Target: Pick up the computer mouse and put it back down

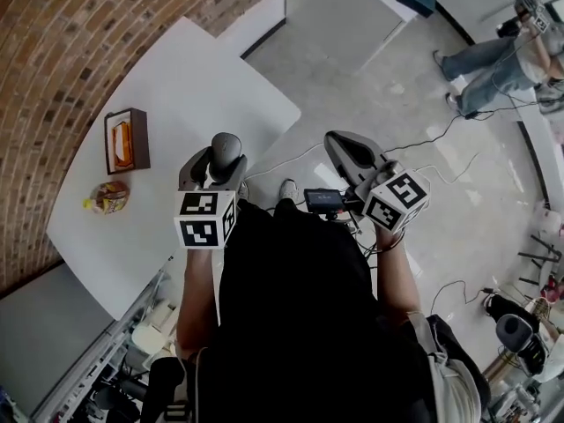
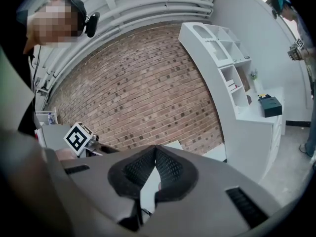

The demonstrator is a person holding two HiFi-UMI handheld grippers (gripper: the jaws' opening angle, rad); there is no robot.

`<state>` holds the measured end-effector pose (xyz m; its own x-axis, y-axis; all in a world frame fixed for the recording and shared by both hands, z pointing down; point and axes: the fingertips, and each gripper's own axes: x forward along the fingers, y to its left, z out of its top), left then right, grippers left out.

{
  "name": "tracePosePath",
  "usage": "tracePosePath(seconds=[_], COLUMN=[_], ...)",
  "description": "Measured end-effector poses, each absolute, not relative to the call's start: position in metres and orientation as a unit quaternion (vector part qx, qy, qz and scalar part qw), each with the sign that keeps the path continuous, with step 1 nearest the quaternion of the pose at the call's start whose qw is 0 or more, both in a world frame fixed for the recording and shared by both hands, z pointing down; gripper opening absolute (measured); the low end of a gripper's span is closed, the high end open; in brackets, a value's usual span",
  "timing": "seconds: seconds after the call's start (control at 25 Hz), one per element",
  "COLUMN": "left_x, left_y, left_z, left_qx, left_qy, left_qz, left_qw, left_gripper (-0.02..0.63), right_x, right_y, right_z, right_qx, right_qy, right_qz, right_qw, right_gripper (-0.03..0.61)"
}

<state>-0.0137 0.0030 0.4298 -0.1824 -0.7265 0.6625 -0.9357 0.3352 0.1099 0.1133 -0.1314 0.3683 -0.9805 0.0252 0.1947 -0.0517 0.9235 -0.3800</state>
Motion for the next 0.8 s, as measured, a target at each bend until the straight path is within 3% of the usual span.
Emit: tracePosePath(seconds=[0.36,0.8], left_x=[-0.003,-0.006], left_y=[0.007,0.011], left_z=[0.383,0.367], left_qx=[0.572,0.593], left_qy=[-0.763,-0.756], left_qz=[0.08,0.061], left_qw=[0.289,0.269], left_gripper=[0.295,0.295], right_x=[0.107,0.097], right_y=[-0.125,-0.113], right_z=[0.374,0.37], right_qx=[-0.011,-0.012], right_qy=[-0.974,-0.974], right_qz=[0.201,0.198], right_qw=[0.107,0.107], right_gripper=[0.017,0.017])
